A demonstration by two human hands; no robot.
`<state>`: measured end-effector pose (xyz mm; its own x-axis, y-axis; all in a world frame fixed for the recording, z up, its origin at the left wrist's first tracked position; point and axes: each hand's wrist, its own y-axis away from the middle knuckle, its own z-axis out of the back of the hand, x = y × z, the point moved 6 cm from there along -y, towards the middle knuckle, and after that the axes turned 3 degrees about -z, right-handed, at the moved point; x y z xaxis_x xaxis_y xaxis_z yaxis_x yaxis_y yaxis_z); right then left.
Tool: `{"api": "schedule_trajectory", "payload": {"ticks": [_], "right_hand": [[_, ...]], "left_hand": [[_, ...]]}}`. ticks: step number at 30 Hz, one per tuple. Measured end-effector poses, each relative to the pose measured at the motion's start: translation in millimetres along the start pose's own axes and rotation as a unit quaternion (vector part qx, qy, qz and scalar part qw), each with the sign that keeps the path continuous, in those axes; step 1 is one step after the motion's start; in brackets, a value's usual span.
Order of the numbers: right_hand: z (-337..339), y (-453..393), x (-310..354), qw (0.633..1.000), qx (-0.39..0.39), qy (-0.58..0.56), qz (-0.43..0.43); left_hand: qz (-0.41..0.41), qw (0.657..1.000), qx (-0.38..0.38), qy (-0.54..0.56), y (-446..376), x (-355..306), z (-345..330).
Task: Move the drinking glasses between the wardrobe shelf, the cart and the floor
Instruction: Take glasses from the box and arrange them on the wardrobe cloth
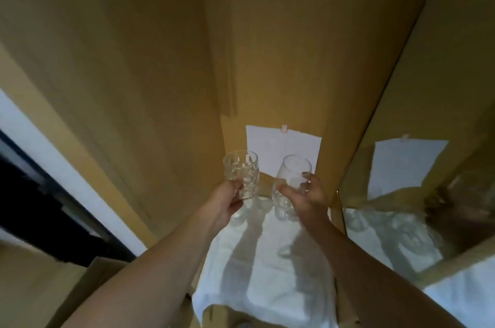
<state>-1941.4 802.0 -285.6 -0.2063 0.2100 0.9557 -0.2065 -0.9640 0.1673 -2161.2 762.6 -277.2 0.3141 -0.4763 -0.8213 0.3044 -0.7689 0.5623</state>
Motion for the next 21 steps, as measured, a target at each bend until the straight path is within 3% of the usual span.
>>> {"api": "schedule_trajectory", "payload": {"ticks": [11, 21], "right_hand": [[25.9, 63.3, 96.1, 0.99, 0.076, -0.095, 0.077], [43.7, 126.6, 130.8, 0.984, 0.079, -0.115, 0.11]], "left_hand": [[-0.126, 0.99, -0.033, 0.056, 132.2, -57.1, 29.9], [-0.141, 0.988, -0.007, 0.056, 189.0, -64.2, 67.7]]}}
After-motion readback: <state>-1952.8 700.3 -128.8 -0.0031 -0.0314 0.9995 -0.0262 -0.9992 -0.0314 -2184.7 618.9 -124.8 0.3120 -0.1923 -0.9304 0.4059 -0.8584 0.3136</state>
